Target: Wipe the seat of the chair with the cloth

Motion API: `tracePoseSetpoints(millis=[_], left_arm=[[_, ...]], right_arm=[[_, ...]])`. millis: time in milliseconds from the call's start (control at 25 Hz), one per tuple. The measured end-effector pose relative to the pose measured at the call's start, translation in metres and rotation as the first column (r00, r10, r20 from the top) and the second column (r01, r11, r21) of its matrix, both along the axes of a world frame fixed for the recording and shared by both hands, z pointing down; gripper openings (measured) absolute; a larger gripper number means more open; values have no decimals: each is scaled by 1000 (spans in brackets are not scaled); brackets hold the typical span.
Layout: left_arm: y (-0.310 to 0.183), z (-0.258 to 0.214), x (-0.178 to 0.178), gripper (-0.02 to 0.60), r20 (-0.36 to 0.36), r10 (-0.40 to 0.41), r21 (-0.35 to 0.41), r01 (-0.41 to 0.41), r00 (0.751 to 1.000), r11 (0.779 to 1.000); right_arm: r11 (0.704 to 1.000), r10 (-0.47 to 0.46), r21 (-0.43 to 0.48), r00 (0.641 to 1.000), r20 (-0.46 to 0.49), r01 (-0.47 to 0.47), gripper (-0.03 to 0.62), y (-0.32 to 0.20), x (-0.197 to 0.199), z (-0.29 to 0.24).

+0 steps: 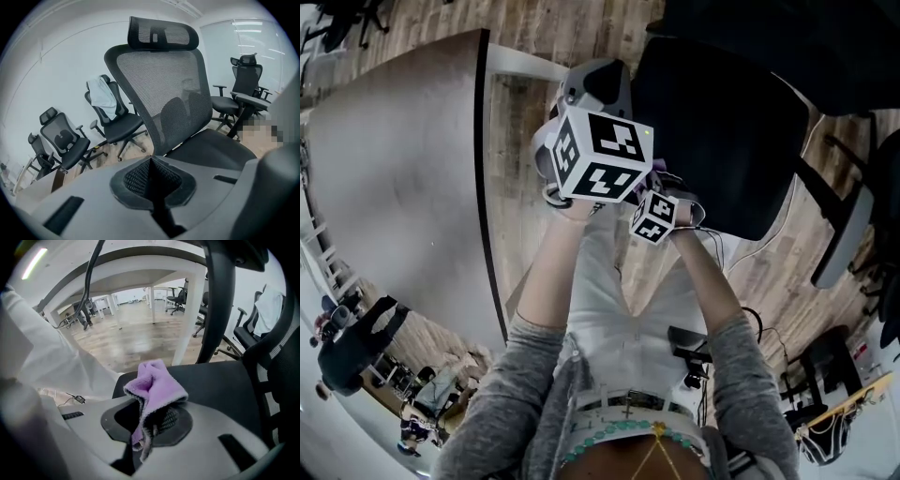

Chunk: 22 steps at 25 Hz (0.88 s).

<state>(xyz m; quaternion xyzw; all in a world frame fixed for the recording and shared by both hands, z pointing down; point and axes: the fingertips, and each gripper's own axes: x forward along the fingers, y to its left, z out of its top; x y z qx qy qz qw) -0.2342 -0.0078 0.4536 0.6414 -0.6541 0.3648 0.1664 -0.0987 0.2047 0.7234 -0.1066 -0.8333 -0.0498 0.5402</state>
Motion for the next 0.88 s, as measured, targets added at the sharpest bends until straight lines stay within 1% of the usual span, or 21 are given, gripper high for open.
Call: tracePoseSetpoints(millis=[320, 520, 680, 880], left_arm=[[1, -3, -2, 3, 4, 4, -1, -4, 1000, 1000], [0, 3, 3, 3, 1, 5, -4, -5, 1000, 1000], [1, 3, -1, 3, 1, 7, -4, -7, 1000, 1000], [4, 1, -3, 3, 8, 8, -7, -8, 1000, 1000]], right_arm=[[999, -25, 42, 1000, 15, 24, 48, 1, -3, -1], [999, -21, 41, 1000, 10, 21, 48, 0, 4, 4], [998, -33, 44, 999, -12, 34, 48, -1, 12, 6], [999, -10, 52, 999, -38, 12, 48, -8, 31, 8]])
